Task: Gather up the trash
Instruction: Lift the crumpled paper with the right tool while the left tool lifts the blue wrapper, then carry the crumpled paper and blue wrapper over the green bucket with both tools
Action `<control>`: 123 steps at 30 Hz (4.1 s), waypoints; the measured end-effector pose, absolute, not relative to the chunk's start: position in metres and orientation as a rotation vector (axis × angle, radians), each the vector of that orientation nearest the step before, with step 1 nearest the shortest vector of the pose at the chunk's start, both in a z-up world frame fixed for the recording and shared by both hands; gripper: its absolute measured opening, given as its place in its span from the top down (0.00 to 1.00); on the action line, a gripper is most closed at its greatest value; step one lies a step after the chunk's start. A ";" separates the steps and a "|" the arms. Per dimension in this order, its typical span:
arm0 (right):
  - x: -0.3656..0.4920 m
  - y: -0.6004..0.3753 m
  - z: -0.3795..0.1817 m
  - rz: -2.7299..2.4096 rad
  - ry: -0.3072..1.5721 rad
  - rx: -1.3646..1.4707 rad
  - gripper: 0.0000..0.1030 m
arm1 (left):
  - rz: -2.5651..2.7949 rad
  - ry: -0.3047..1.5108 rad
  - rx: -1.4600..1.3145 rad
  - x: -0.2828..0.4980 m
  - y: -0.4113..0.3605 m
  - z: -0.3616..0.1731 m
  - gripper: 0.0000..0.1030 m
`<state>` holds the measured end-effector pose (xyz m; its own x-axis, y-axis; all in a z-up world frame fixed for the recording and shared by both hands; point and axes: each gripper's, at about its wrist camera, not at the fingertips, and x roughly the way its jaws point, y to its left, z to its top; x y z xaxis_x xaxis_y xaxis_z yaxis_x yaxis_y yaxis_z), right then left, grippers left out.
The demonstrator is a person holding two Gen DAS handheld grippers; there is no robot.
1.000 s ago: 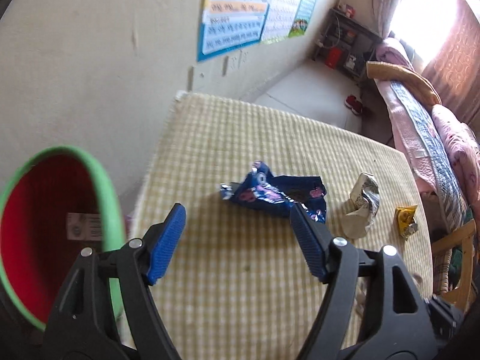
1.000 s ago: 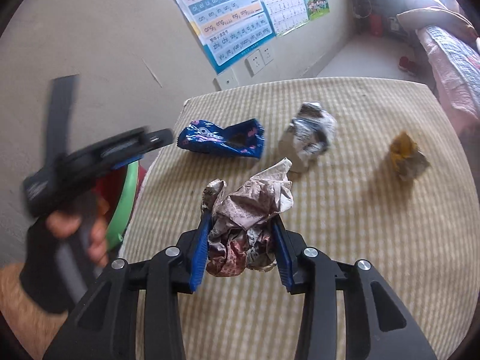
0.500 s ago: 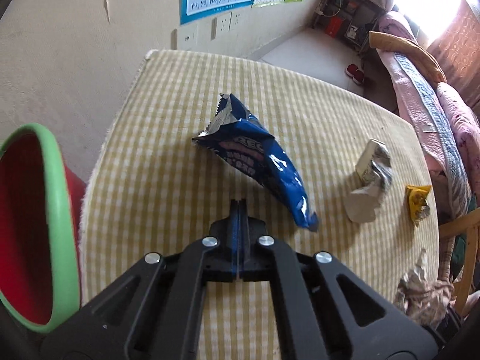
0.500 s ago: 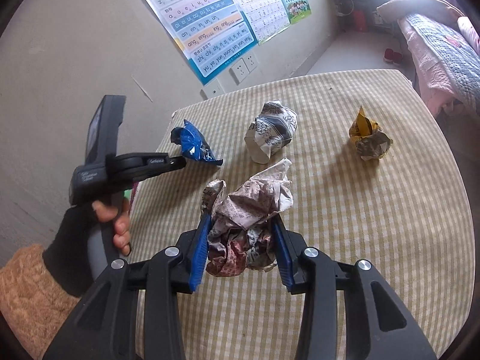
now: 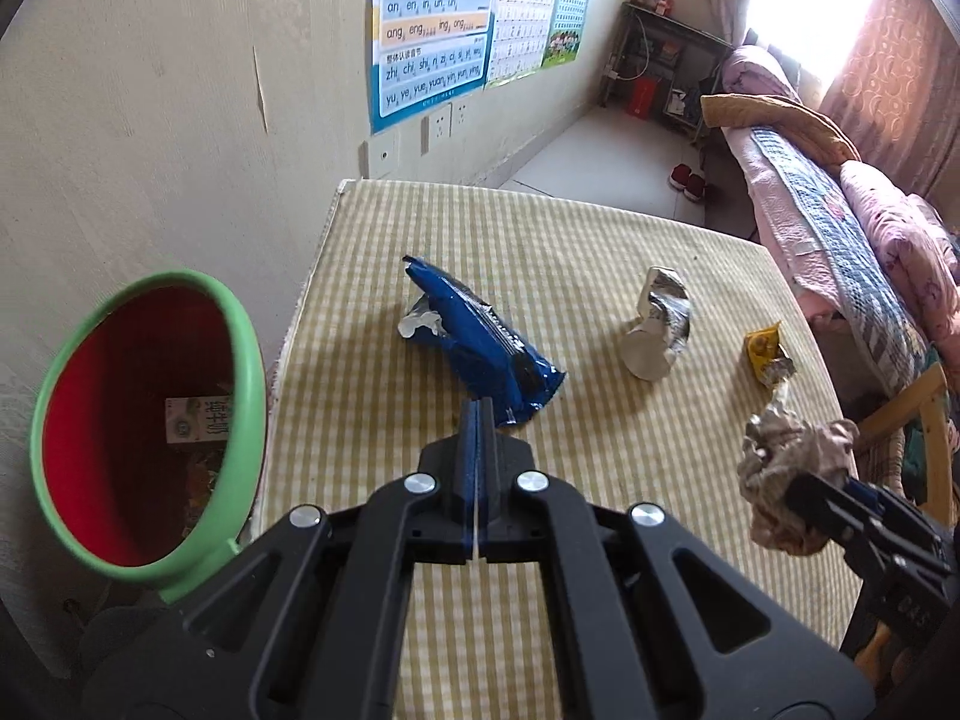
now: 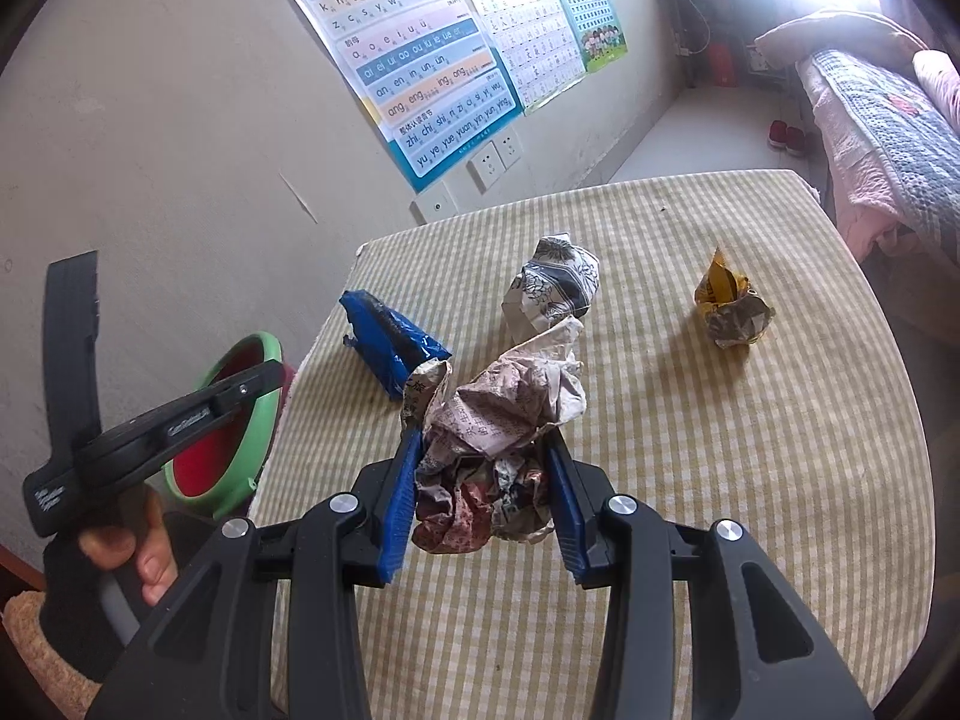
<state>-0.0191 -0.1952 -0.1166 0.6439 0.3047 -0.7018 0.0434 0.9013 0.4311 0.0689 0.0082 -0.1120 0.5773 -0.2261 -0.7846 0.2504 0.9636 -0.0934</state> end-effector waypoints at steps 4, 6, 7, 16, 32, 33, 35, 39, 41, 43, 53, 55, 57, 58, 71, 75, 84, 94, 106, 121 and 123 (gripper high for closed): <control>-0.020 -0.190 -0.115 0.155 0.869 0.422 0.62 | -0.277 0.915 0.033 0.060 0.014 -0.111 1.00; -0.020 -0.188 -0.116 0.155 0.874 0.416 0.62 | -0.274 0.937 0.005 0.067 0.016 -0.116 1.00; -0.020 -0.187 -0.116 0.157 0.877 0.413 0.62 | -0.277 0.945 -0.010 0.069 0.016 -0.119 1.00; -0.019 -0.185 -0.119 0.152 0.871 0.395 0.62 | -0.202 1.016 -0.119 0.104 -0.002 -0.145 0.56; -0.019 -0.211 -0.139 0.127 0.862 0.421 0.61 | -0.015 1.091 -0.050 0.164 -0.040 -0.191 0.46; -0.019 -0.211 -0.139 0.128 0.862 0.423 0.61 | -0.010 1.101 -0.043 0.167 -0.042 -0.196 0.47; -0.019 -0.211 -0.139 0.131 0.860 0.425 0.61 | -0.011 1.106 -0.043 0.168 -0.044 -0.198 0.54; -0.019 -0.210 -0.139 0.133 0.860 0.427 0.61 | -0.040 1.083 -0.032 0.160 -0.048 -0.191 0.77; -0.020 -0.210 -0.139 0.135 0.860 0.429 0.61 | -0.069 1.069 -0.027 0.153 -0.049 -0.183 0.89; -0.020 -0.209 -0.139 0.136 0.859 0.429 0.61 | -0.098 1.045 -0.012 0.143 -0.050 -0.174 0.91; -0.020 -0.200 -0.137 0.134 0.870 0.404 0.61 | -0.208 0.931 0.057 0.084 -0.047 -0.130 0.91; -0.020 -0.197 -0.136 0.137 0.871 0.396 0.61 | -0.221 0.914 0.067 0.075 -0.046 -0.125 0.91; -0.020 -0.194 -0.136 0.138 0.872 0.387 0.61 | -0.229 0.900 0.072 0.067 -0.044 -0.120 0.91; -0.021 -0.194 -0.135 0.137 0.873 0.384 0.61 | -0.232 0.899 0.073 0.067 -0.043 -0.119 0.91; -0.021 -0.172 -0.129 0.157 0.898 0.339 0.60 | -0.245 0.903 0.064 0.047 -0.019 -0.122 0.91; -0.021 -0.163 -0.129 0.170 0.907 0.325 0.60 | -0.257 0.919 0.063 0.041 -0.017 -0.129 0.91; -0.021 -0.156 -0.127 0.176 0.914 0.304 0.60 | -0.232 0.917 0.044 0.042 -0.006 -0.132 0.91; -0.020 -0.145 -0.122 0.193 0.916 0.281 0.60 | -0.206 0.927 0.000 0.046 0.012 -0.134 0.91; -0.004 -0.123 -0.094 0.256 0.865 0.263 0.60 | -0.131 0.868 -0.047 0.050 0.049 -0.111 0.91; 0.049 -0.041 -0.067 0.440 0.837 0.227 0.60 | 0.084 0.783 -0.111 0.053 0.152 -0.080 0.91; 0.057 -0.030 -0.066 0.456 0.841 0.224 0.60 | 0.106 0.776 -0.112 0.055 0.163 -0.079 0.91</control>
<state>0.0568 -0.0302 -0.0661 0.5779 0.4725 -0.6654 -0.2989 0.8813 0.3661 0.0545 0.1633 -0.0786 0.7092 0.0537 -0.7029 -0.1364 0.9887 -0.0620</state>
